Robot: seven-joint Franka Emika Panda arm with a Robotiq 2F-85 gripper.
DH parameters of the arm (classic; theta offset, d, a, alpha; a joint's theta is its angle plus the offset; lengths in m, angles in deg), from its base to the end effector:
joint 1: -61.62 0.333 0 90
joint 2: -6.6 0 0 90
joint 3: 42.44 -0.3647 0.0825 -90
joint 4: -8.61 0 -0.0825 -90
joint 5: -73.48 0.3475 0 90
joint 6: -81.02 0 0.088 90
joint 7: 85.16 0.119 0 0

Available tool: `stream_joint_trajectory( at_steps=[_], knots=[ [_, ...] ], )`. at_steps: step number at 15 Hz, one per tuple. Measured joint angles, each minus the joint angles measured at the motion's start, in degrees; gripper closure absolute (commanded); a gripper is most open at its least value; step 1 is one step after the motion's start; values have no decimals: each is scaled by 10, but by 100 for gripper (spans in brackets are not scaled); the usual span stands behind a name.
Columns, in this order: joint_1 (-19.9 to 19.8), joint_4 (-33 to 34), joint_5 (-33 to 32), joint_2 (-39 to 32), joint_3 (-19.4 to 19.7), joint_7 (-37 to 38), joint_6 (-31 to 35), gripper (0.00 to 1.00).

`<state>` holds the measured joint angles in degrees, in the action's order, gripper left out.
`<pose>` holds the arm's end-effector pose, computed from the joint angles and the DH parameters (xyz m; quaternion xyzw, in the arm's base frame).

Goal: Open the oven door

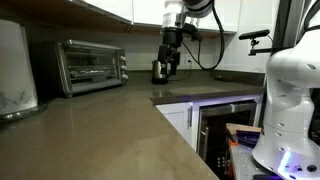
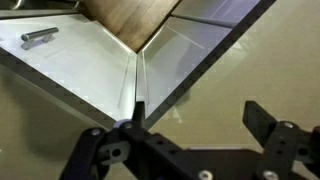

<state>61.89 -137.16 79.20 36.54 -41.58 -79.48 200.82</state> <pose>0.3344 0.0019 0.5007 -0.9953 0.0770 -0.0323 0.0494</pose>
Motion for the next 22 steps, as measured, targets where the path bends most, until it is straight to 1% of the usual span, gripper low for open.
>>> stream_joint_trajectory(
  at_steps=[17,19,22],
  knots=[
    [0,0,0,0,0,0,2,0],
    [-2,0,-8,-2,1,0,17,0],
    [-10,0,-32,-12,2,0,70,0]
  ],
)
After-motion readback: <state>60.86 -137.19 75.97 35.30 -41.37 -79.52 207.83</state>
